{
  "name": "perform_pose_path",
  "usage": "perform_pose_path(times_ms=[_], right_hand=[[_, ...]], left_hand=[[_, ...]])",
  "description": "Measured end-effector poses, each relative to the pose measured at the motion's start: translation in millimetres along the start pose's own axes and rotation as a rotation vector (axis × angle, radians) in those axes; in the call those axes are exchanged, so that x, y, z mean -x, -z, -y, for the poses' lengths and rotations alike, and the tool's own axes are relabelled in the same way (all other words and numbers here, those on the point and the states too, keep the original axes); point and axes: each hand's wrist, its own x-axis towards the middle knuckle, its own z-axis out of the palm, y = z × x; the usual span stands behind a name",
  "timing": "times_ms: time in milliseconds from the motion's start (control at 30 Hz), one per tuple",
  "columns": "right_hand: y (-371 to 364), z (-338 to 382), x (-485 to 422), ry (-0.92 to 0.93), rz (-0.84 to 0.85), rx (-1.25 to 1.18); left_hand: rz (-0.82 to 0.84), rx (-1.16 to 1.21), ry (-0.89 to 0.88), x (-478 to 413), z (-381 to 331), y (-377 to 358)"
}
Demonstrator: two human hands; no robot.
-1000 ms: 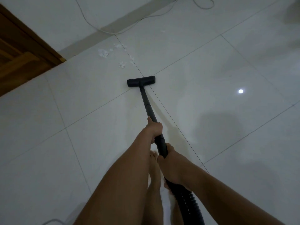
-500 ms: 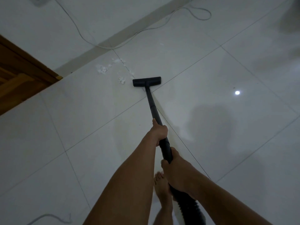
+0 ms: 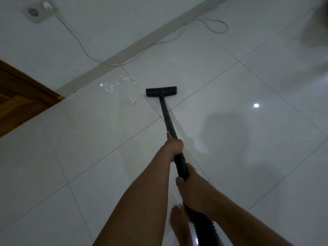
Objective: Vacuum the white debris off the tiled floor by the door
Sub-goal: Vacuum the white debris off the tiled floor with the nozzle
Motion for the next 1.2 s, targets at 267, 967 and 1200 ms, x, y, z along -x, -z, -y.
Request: perform_pose_path(times_ms=[267, 967, 1200], right_hand=[[21.5, 22.9, -48.4, 0.009, 0.02, -0.041], [97.8, 67.9, -114.8, 0.042, 0.031, -0.206], [115.7, 79.7, -137.0, 0.024, 0.033, -0.279]], left_hand=[[-0.018, -0.022, -0.027, -37.5, -44.3, 14.5], [-0.006, 0.028, -0.077, -107.0, -136.2, 19.0], [-0.009, 0.008, -0.091, -127.8, -162.8, 20.4]])
